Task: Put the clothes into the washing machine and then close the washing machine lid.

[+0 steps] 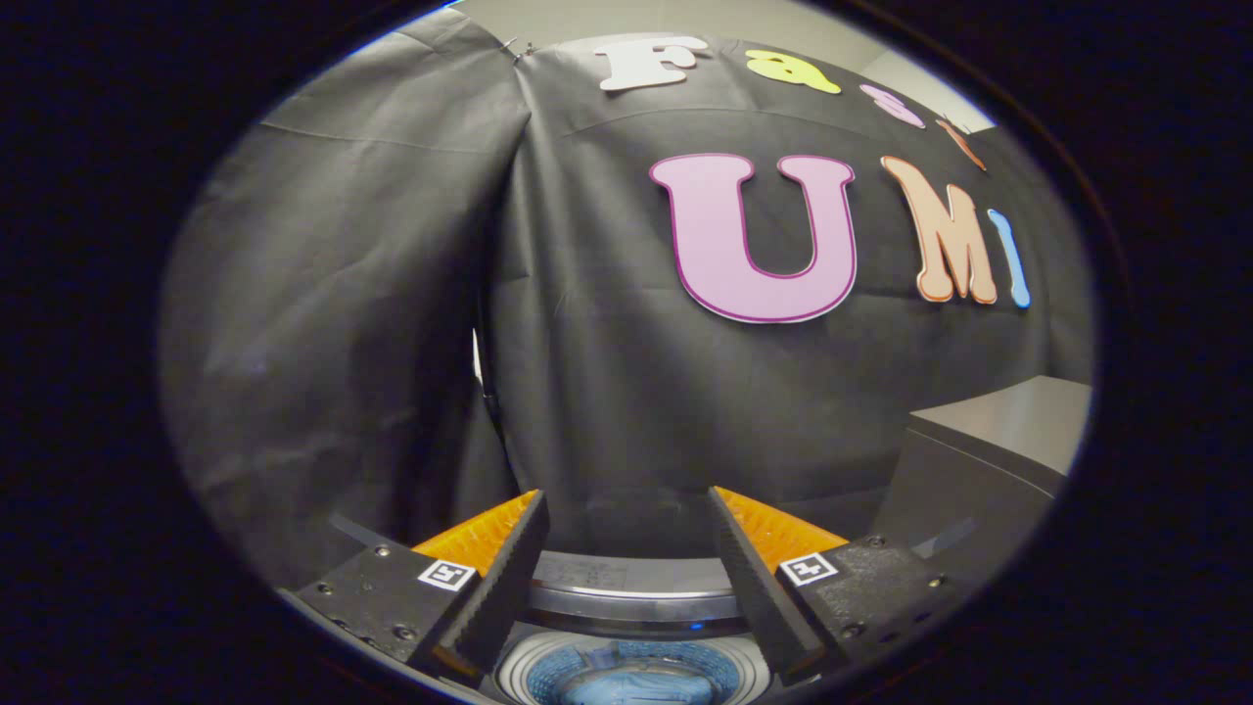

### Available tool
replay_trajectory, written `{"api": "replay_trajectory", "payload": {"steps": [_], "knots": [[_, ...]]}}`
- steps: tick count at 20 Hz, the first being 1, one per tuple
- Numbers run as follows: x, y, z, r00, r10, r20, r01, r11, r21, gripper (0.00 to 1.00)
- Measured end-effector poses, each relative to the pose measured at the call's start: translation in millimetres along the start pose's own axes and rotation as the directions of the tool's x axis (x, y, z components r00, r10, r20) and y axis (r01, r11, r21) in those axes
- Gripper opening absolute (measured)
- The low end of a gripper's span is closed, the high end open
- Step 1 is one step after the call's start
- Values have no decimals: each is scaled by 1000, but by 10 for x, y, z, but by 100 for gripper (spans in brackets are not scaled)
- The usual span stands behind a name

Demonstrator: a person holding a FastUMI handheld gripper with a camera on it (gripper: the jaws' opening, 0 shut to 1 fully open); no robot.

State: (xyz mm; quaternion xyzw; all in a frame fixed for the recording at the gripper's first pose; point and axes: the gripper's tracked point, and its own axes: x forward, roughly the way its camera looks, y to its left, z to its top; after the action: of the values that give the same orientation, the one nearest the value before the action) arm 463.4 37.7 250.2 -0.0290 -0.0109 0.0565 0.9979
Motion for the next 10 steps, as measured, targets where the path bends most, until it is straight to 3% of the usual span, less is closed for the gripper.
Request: {"api": "replay_trajectory", "payload": {"steps": [5,8,10], "knots": [[-42,-51,-226,998,-16,-57,15,1000,-16,97],[-388,31,-523,988,45,-147,-36,997,62,98],[-444,-21,-547,988,26,-155,-14,997,77,97]]}}
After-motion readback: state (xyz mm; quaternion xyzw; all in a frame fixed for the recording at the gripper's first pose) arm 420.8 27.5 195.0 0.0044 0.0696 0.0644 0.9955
